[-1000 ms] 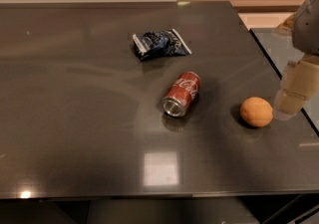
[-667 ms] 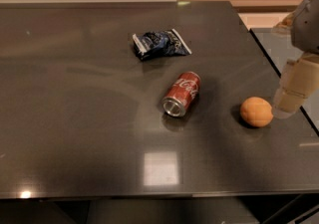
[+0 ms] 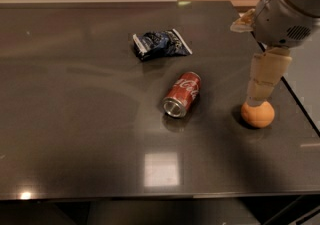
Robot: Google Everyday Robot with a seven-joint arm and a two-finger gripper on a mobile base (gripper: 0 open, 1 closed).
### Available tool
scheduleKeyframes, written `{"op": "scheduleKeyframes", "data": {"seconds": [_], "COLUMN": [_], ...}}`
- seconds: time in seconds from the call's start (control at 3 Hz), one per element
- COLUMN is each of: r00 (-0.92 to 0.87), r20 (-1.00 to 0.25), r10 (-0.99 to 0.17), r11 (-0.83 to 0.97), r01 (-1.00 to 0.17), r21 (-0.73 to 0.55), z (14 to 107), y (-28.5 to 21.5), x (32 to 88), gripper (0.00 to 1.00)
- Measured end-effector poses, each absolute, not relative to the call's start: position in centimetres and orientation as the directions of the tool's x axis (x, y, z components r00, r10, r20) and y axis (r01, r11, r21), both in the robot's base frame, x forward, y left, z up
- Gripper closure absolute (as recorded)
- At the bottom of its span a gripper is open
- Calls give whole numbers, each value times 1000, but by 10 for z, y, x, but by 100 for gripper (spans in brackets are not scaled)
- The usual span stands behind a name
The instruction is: Place coke can upright
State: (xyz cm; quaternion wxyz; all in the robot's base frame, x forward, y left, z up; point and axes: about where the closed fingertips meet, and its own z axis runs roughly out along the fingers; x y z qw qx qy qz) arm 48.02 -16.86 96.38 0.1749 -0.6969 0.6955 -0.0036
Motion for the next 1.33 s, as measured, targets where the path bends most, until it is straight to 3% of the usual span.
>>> {"op": "scheduleKeyframes", "data": {"seconds": [0.67, 1.33], "r00": [376, 655], "r20": [-230, -152], "r10": [-897, -740], "r11": [-303, -610], "r01": [-905, -749], "r21": [-299, -257], "z": [938, 901], "y": [-112, -74], "x": [511, 514], "gripper": [0, 0]}}
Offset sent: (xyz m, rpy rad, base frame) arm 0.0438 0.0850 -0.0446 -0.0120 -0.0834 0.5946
